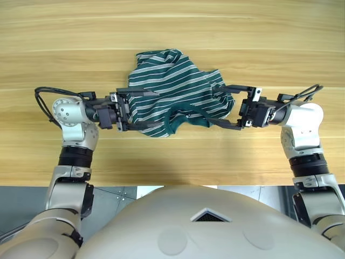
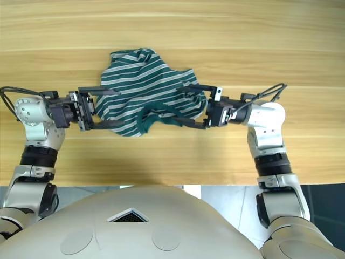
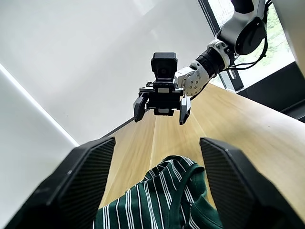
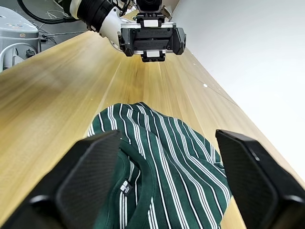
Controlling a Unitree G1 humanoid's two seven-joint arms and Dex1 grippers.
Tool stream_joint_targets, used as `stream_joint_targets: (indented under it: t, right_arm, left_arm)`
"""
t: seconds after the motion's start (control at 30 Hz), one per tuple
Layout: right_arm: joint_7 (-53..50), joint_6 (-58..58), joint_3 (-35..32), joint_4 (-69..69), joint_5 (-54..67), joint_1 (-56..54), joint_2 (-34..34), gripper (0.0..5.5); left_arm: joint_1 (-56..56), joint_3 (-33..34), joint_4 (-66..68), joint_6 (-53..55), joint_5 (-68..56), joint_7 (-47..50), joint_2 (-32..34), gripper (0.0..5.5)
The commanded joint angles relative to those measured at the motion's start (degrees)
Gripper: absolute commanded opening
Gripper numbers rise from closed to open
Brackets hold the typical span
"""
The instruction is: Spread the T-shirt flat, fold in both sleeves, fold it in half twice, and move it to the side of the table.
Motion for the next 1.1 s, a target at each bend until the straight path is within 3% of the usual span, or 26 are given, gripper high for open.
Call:
stream_joint_targets:
  t: [0.03, 0.3, 0.6, 0.83, 1.1]
  right_arm:
    - [-0.53, -1.14, -0.59, -0.48, -0.51, 0.68, -0.54, 3.66]
    - [-6.40, -1.60, -4.45, -7.17, -2.32, 9.86, -2.80, 3.66]
    - [-8.38, -1.08, -4.74, -9.14, -2.52, 11.53, -4.00, 3.66]
    - [-2.67, -0.75, -1.32, -2.99, -0.44, 2.97, -3.34, 3.66]
    - [-3.30, -1.00, -1.59, -2.12, -2.41, 2.42, -3.80, 3.66]
  left_arm:
    - [-1.53, -0.01, 0.46, -0.14, 0.71, -0.08, -0.35, 3.30]
    - [-8.15, -5.16, 4.99, 0.42, -0.19, -1.24, -1.63, 3.30]
    - [-9.48, -5.67, 6.30, -0.26, 0.02, -1.19, -2.04, 3.30]
    - [-2.47, -1.96, 0.59, -1.52, 2.98, 3.97, -0.85, 3.30]
    - [-4.86, -1.45, 5.78, -6.57, 15.11, 12.03, -0.25, 3.30]
